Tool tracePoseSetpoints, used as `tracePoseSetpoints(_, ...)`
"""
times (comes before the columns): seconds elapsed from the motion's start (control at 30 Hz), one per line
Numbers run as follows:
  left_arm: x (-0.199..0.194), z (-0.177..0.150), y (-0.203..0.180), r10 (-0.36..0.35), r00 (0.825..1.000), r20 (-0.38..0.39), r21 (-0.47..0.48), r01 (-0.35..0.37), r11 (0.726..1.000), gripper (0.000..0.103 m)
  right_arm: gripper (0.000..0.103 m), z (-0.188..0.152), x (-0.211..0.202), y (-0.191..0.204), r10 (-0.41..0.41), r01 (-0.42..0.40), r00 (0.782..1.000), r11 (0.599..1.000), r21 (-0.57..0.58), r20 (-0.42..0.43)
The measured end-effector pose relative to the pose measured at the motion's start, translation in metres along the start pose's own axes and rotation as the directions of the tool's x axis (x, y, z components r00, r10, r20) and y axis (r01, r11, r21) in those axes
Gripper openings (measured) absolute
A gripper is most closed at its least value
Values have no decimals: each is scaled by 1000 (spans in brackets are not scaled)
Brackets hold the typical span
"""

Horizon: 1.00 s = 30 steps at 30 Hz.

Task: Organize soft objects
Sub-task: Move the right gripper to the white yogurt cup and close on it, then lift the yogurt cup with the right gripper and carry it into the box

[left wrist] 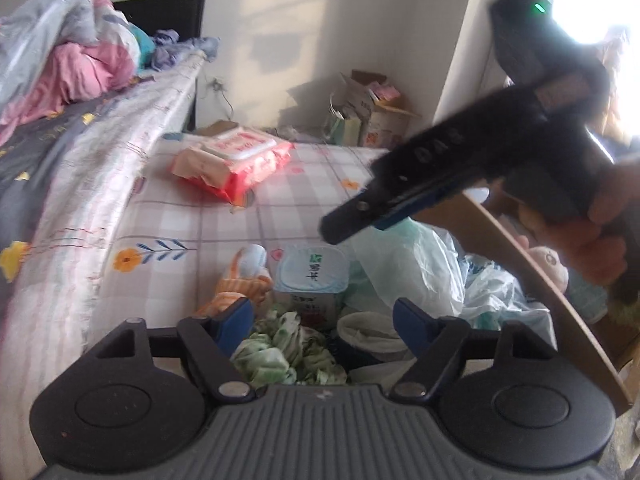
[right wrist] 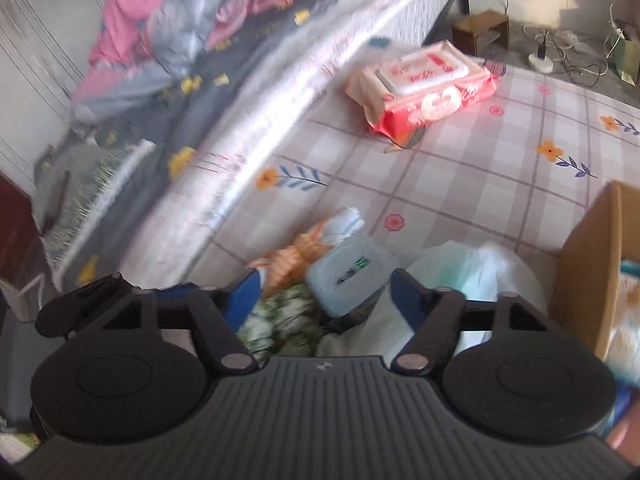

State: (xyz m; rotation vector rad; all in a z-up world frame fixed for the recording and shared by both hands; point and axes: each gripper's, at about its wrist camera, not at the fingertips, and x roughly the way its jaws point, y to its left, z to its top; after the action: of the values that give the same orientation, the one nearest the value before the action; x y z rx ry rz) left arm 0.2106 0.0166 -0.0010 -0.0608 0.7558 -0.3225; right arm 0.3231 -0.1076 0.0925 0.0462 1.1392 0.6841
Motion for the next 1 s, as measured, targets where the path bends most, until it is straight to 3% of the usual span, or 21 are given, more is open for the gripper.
tracePoseSetpoints(0.07,16,3,-1,-25,999,-24,-12,25,1000,73,57,14,18,-14,16,-14,999,999,34,-37)
tracePoseSetpoints(0.27,52,8,6,-29,996,-81,-59,24,998,71,54,33,67,-51,96,-79,986,988,129,-137)
tracePoseSetpoints(0.53,82,15,13,-11,989,-148,-109,-5,994,62,45,32,84,-62,168,-144,969,980,136,-183)
tracePoseSetpoints(0.73,81,18,16,4,992,-126,-149,-23,989,47,26,28,79,-60,198,-174,964,974,143,-177)
tracePoseSetpoints(1.0,51,28,14,49,997,-56,-140,-57,988,47,23,27,51,-42,233,-220,967,968,124,-102)
